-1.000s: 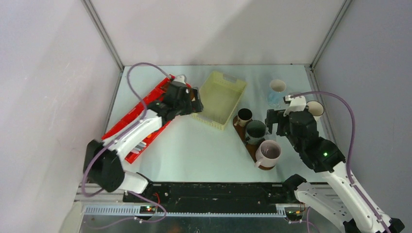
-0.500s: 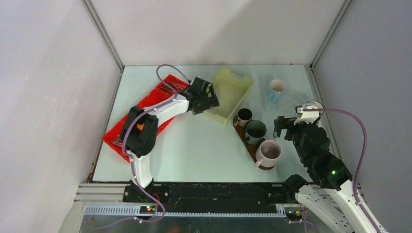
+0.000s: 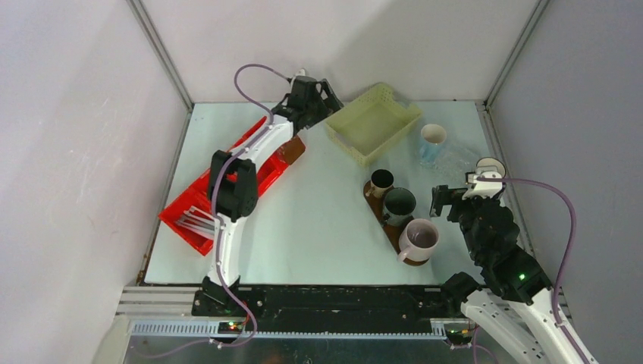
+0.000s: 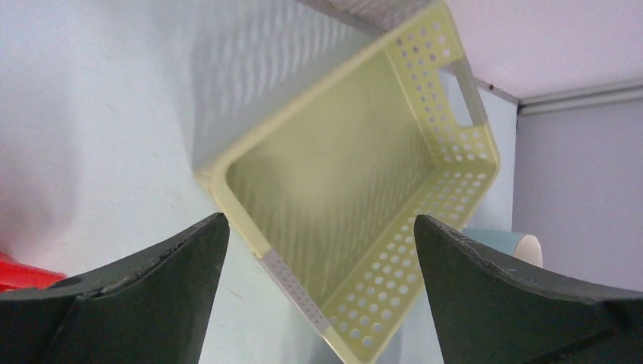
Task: Prepare toiletry sets of a toothbrush and toothpaste on the tray
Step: Move the storage box to the center of the board.
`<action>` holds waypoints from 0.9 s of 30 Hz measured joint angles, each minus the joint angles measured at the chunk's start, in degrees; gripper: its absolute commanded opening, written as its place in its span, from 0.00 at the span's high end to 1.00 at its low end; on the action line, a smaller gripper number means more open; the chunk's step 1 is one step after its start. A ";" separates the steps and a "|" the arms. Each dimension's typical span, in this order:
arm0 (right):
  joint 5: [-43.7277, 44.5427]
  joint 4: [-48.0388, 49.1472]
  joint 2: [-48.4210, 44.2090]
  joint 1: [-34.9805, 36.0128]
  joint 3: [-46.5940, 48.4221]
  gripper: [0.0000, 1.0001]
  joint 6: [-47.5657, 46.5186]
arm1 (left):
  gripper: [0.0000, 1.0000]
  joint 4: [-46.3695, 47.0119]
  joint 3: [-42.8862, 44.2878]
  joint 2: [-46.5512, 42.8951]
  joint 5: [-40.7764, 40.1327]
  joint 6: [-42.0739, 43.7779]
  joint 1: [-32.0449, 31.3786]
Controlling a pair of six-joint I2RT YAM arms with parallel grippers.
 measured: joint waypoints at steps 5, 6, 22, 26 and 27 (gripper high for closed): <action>-0.48 0.55 -0.28 0.00 -0.66 0.01 -0.42 | 0.02 -0.76 -1.68 -3.02 -1.31 4.37 1.60; -0.79 0.87 -0.28 0.00 -0.90 0.00 -0.48 | 0.02 -1.42 -2.62 -4.39 -2.36 5.42 1.49; -2.03 4.79 -1.75 -0.33 -4.46 0.01 -1.62 | 0.33 -19.61 -11.96 -19.15 -28.33 9.03 5.29; -2.08 5.62 -2.25 -0.66 -4.90 0.01 -1.62 | 0.40 -21.94 -12.04 -16.61 -29.29 7.89 6.45; -2.05 5.70 -2.38 -0.76 -5.01 0.01 -1.62 | 0.41 -22.34 -12.00 -15.96 -29.33 7.65 6.62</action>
